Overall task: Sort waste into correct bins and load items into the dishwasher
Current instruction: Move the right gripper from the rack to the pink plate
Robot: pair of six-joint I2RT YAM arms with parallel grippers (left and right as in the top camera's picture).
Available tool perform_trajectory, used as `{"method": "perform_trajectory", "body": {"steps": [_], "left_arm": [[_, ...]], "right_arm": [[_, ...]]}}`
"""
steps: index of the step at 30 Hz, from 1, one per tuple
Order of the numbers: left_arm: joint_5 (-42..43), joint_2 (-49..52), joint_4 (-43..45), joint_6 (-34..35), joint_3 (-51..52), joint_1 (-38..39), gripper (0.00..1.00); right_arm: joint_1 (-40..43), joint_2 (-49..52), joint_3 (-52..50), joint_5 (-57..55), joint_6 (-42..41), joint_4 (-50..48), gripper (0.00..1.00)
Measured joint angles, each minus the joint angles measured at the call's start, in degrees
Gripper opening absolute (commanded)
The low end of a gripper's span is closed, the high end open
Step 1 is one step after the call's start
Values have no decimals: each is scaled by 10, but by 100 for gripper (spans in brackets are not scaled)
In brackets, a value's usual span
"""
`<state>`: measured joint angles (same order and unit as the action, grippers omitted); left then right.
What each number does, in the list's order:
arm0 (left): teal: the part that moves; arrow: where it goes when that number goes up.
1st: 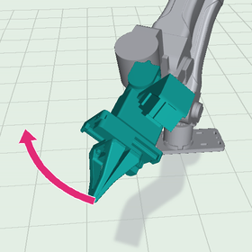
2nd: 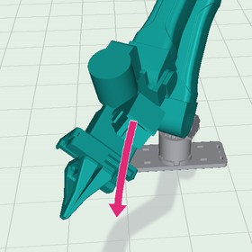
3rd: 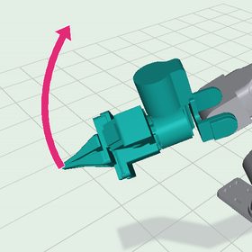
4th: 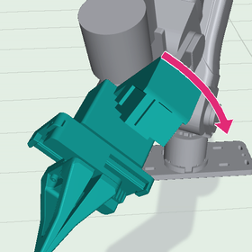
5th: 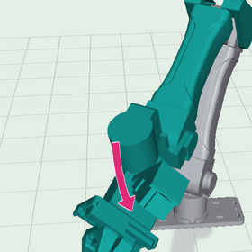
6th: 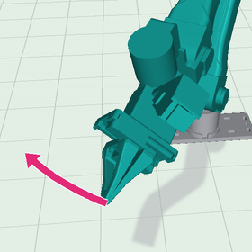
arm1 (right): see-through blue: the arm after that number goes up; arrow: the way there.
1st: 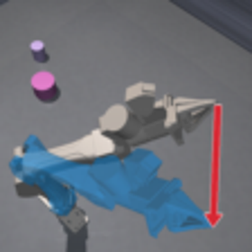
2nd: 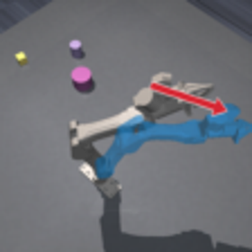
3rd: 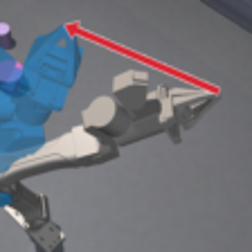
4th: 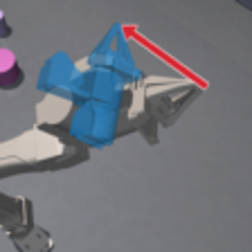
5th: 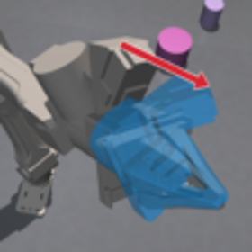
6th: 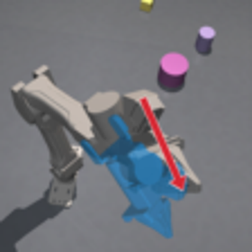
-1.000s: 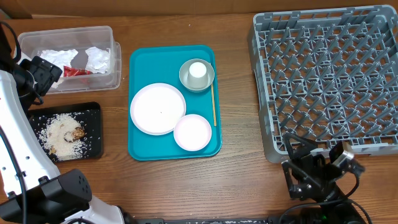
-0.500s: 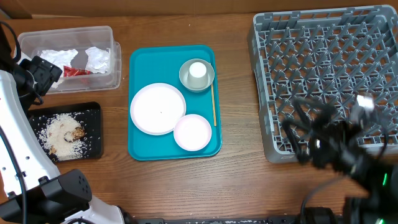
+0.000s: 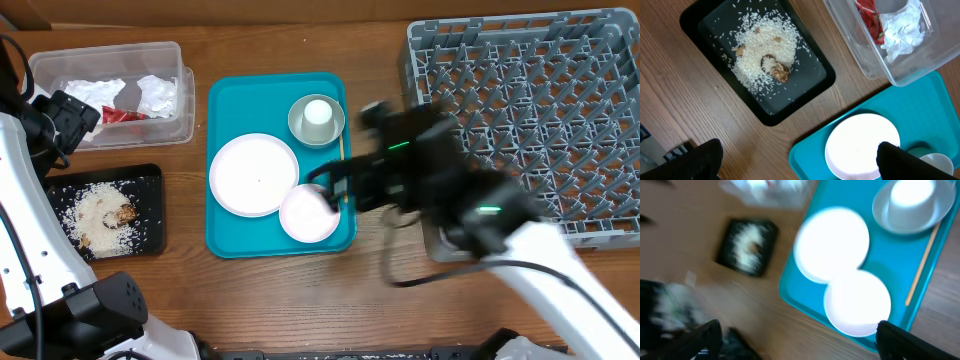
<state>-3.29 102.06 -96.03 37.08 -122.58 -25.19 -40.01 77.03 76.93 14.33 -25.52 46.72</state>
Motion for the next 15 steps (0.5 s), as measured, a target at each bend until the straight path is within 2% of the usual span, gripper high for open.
{"method": "perform_trajectory", "body": {"steps": [3, 6, 10, 15], "left_arm": [[0, 0, 0, 0, 0, 0, 100], [0, 0, 0, 0, 0, 0, 100], [0, 0, 0, 0, 0, 0, 100], [0, 0, 0, 0, 0, 0, 100]], "right_arm": [[-79, 73, 0, -78, -14, -9, 100], [-124, 145, 0, -110, -20, -26, 100], [-145, 219, 0, -114, -26, -49, 100], [-145, 263, 0, -120, -19, -56, 99]]}}
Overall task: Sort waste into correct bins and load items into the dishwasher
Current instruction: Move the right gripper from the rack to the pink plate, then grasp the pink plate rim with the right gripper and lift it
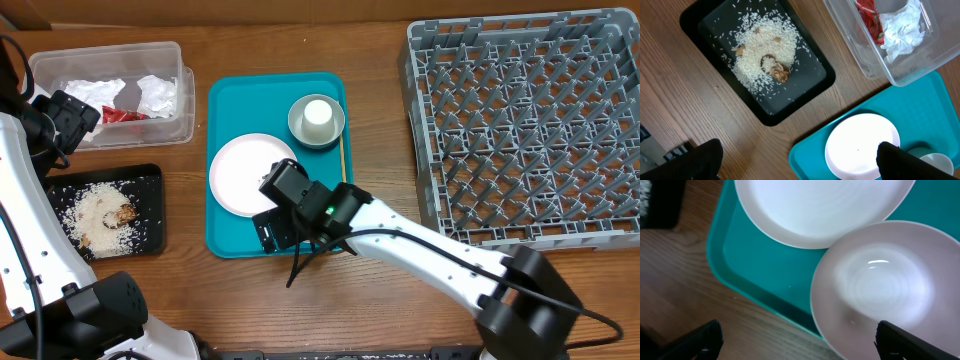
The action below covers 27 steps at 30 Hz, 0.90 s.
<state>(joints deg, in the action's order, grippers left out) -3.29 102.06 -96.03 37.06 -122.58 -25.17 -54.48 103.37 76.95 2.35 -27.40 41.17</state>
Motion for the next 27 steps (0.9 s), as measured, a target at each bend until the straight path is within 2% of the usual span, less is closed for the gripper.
{"method": "perform_trajectory", "body": {"steps": [4, 6, 10, 19, 24, 27], "left_arm": [[0, 0, 0, 0, 0, 0, 100], [0, 0, 0, 0, 0, 0, 100], [0, 0, 0, 0, 0, 0, 100], [0, 0, 0, 0, 0, 0, 100], [0, 0, 0, 0, 0, 0, 100], [0, 0, 0, 0, 0, 0, 100]], "right_arm": [[0, 27, 0, -10, 36, -6, 99], [0, 39, 0, -13, 64, -8, 89], [0, 54, 0, -15, 95, -11, 86], [-4, 96, 0, -27, 113, -28, 57], [-9, 97, 0, -29, 106, -37, 47], [-11, 97, 0, -30, 105, -38, 36]]}}
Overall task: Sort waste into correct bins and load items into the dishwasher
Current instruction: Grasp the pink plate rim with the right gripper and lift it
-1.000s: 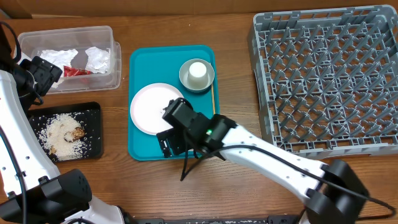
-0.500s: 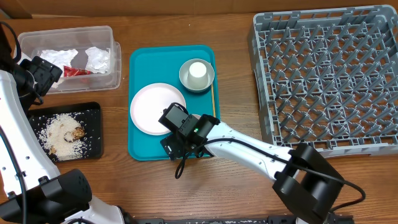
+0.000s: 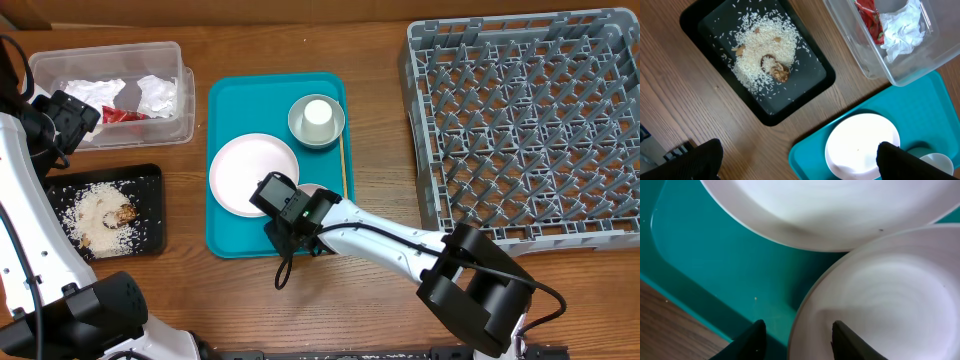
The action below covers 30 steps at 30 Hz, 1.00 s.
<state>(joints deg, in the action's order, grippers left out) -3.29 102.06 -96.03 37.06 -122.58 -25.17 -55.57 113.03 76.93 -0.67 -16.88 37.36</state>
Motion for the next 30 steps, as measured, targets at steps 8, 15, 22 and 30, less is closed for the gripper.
{"method": "perform_trajectory", "body": {"steps": [8, 15, 22, 30], "left_arm": [[0, 0, 0, 0, 0, 0, 100], [0, 0, 0, 0, 0, 0, 100], [0, 0, 0, 0, 0, 0, 100], [0, 0, 0, 0, 0, 0, 100]], "right_arm": [[0, 0, 0, -2, -9, 6, 31], [0, 0, 20, -2, -11, 26, 20], [0, 0, 23, -3, -17, 31, 4], [1, -3, 29, -13, -32, 34, 4]]}}
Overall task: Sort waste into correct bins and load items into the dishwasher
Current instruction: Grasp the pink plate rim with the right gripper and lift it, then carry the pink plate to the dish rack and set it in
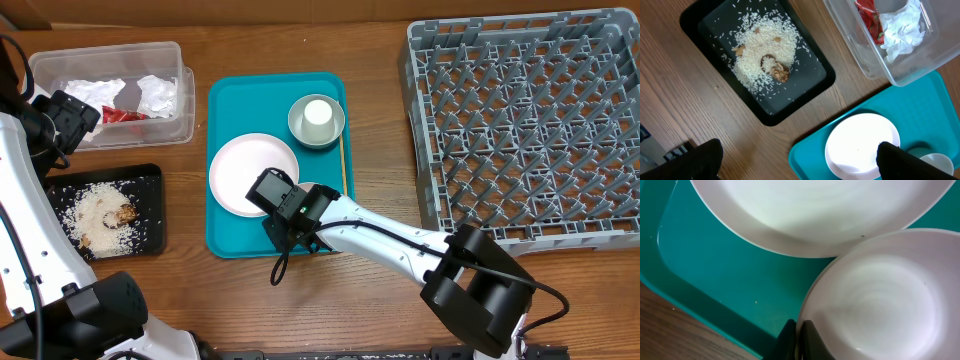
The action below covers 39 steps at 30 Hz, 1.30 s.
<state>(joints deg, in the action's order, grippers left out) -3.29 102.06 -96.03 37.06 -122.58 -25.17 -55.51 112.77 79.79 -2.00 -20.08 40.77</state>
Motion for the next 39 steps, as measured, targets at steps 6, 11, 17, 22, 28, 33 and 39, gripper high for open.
{"method": "perform_trajectory", "body": {"steps": [6, 11, 17, 22, 28, 33, 39], "left_arm": [[0, 0, 0, 0, 0, 0, 100], [0, 0, 0, 0, 0, 0, 100], [0, 0, 0, 0, 0, 0, 100], [0, 0, 0, 0, 0, 0, 100], [0, 0, 0, 0, 0, 0, 100], [0, 0, 0, 0, 0, 0, 100], [0, 0, 0, 0, 0, 0, 100]], "right_arm": [[24, -53, 0, 5, -7, 16, 4], [105, -156, 17, 12, -9, 53, 4], [276, -287, 50, 59, -2, 39, 4], [522, -334, 57, 243, 5, -35, 4], [756, -259, 58, 494, -26, -188, 4], [822, -156, 57, 577, -88, -321, 4], [821, -60, 57, 639, -122, -480, 4]]}}
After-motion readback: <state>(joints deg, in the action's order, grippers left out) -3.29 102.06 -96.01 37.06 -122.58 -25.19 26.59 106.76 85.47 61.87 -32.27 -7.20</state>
